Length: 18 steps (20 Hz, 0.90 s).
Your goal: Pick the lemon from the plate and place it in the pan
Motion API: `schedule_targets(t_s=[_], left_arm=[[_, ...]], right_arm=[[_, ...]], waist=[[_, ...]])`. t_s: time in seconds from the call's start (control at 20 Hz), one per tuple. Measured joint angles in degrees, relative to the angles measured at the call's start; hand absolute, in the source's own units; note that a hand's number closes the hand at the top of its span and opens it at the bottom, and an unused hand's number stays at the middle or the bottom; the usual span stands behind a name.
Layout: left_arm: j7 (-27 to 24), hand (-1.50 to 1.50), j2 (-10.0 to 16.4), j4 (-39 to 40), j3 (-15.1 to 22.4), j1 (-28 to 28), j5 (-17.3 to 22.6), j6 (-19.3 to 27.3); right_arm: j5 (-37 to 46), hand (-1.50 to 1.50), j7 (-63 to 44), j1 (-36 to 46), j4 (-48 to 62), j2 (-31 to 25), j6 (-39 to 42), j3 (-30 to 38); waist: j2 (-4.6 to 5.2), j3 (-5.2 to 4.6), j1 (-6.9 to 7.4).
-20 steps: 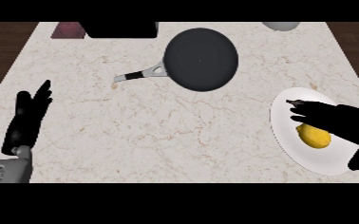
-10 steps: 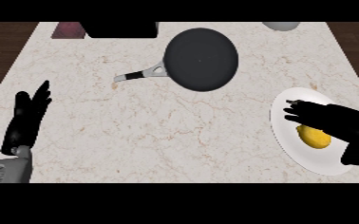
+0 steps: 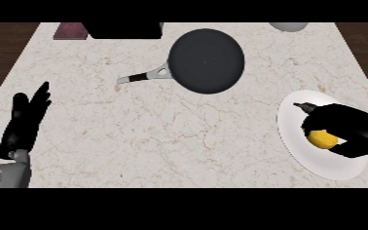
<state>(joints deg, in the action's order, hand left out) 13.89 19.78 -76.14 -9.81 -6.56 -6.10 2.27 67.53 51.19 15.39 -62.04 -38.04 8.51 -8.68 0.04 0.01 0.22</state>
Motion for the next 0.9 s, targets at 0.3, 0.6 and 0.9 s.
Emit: schedule_targets(t_s=[0.3, 0.6, 0.9], left_arm=[[0.21, 0.0, -0.52, -0.77, -0.52, 0.56, -0.53, -0.66], [0.65, 0.0, -0.01, -0.49, -2.22, 2.3, -0.36, 0.29], [0.67, 0.0, 0.21, -0.31, -3.52, 3.63, -0.49, 1.6]], right_arm=[[1.62, 1.5, 1.38, 1.32, 2.54, 2.7, -4.63, 2.27], [-1.23, 1.5, -22.01, -2.49, 2.51, 10.03, -1.95, 11.71], [-3.92, 1.5, -45.06, -6.11, -1.11, 19.44, -5.47, 20.75]], waist=[[-0.06, -0.05, 0.01], [-1.67, -0.85, -4.0], [-2.79, -1.72, -6.74]])
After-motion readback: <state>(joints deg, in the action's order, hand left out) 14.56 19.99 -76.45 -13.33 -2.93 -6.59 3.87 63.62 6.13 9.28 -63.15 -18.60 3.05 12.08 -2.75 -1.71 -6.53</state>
